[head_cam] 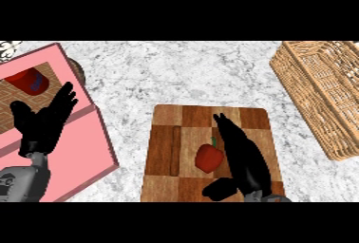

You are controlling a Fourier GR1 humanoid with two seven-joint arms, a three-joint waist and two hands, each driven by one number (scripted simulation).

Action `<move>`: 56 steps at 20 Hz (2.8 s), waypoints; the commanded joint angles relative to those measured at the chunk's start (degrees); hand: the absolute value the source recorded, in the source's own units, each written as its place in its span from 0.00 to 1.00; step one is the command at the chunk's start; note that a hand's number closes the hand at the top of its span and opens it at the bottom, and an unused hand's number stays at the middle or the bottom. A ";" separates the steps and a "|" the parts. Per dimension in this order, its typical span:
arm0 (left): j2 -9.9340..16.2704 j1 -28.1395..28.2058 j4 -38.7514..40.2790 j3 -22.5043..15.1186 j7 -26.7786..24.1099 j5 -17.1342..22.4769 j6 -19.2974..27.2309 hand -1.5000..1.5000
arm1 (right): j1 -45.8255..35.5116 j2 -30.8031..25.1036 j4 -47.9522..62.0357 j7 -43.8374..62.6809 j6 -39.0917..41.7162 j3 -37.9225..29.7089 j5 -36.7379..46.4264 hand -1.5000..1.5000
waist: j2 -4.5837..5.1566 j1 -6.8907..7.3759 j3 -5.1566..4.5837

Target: Pick the bell pepper from the cutting board and place it in the basket

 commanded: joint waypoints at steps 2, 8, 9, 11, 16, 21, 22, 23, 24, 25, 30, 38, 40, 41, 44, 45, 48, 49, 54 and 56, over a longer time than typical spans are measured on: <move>0.13 0.87 3.75 3.02 -4.60 -0.04 -3.73 0.50 | 0.30 2.86 0.36 2.93 1.08 0.24 4.17 0.00 | 0.01 0.02 -0.02; -0.11 -2.07 -1.30 4.11 3.49 -0.28 -3.30 0.50 | -1.46 4.35 5.66 -0.25 2.06 -2.37 5.81 0.00 | 0.00 0.13 0.00; -0.82 -3.10 2.21 3.82 1.24 -0.84 -3.68 0.50 | -0.93 4.02 8.51 -1.25 1.10 -1.08 7.52 0.00 | 0.04 0.05 -0.01; 0.17 0.08 0.01 4.45 -0.18 -0.03 -4.37 0.50 | -2.59 1.26 8.10 -1.18 6.09 0.74 6.93 1.00 | 0.01 0.37 -0.01; -1.85 0.33 -2.50 4.34 2.54 -2.30 -3.37 0.50 | 0.35 2.48 10.80 -6.37 3.06 -0.20 9.56 1.00 | -0.01 0.09 0.00; -0.63 -0.65 1.44 6.27 -0.08 -2.45 -6.12 0.50 | -3.11 4.55 10.41 -4.60 6.95 -1.78 9.35 1.00 | 0.01 0.02 -0.01; -3.39 0.46 -0.79 4.39 0.52 -3.38 -3.64 0.50 | -4.73 6.25 17.14 -2.26 -0.29 4.59 10.49 1.00 | 0.03 0.29 0.00; -3.19 -0.21 3.27 3.97 -3.27 -4.34 -4.24 0.50 | -13.50 6.26 23.82 -0.17 -1.82 -4.47 7.17 1.00 | 0.34 0.77 -0.02; -4.09 -2.65 0.71 2.57 0.92 -4.03 -3.26 0.50 | -16.91 6.27 25.64 7.10 -5.75 -4.77 6.73 1.00 | 0.75 2.23 0.02; -4.94 -0.67 -0.72 1.97 -0.78 -3.98 -3.50 0.50 | -18.69 6.27 24.75 10.55 -6.15 -9.81 7.07 1.00 | 0.83 3.11 0.00; -3.55 -3.73 0.09 2.38 -0.26 -3.53 -4.77 0.50 | -27.89 6.31 32.18 23.02 -14.07 -19.54 10.43 1.00 | 2.29 5.62 -0.09; -4.53 -6.18 1.38 0.51 0.61 -4.29 -5.22 0.50 | -42.93 6.31 41.28 20.62 -32.46 -26.33 15.42 1.00 | 2.70 7.24 -0.02; -4.03 -6.82 1.23 1.20 0.66 -3.95 -5.28 0.50 | -45.78 6.32 41.91 19.79 -37.98 -25.97 17.94 1.00 | 2.20 7.50 -0.06; -4.57 -7.36 0.40 0.32 1.85 -4.25 -4.99 0.50 | -48.22 6.32 44.13 20.64 -38.80 -26.23 20.59 1.00 | 2.05 7.73 -0.09; -4.05 -7.51 1.26 1.58 2.58 -3.56 -4.87 0.50 | -53.75 6.32 50.32 22.00 -41.78 -28.10 27.04 1.00 | 1.88 7.02 -0.19; -3.40 -6.39 1.50 1.63 1.78 -3.54 -5.79 0.50 | -55.92 6.32 51.96 23.47 -41.99 -29.75 28.54 1.00 | 1.97 7.42 -0.25; -4.01 -7.53 2.07 1.66 2.42 -3.78 -4.86 0.50 | -62.22 6.01 56.43 27.39 -41.04 -32.34 33.28 1.00 | 1.51 5.85 -0.27; -3.82 -6.46 1.11 1.64 2.60 -4.13 -4.47 0.50 | -64.28 5.56 57.87 28.31 -40.39 -33.66 34.14 1.00 | 1.32 6.19 -0.23; -5.00 -4.20 1.46 1.51 -0.12 -4.40 -4.10 0.50 | -70.54 3.45 64.75 31.92 -39.19 -37.84 40.36 1.00 | 1.38 5.44 -0.26; -3.67 -6.62 2.51 2.43 1.18 -3.90 -4.79 0.50 | -74.69 1.07 67.60 31.71 -36.40 -39.64 41.45 1.00 | 1.60 4.94 -0.25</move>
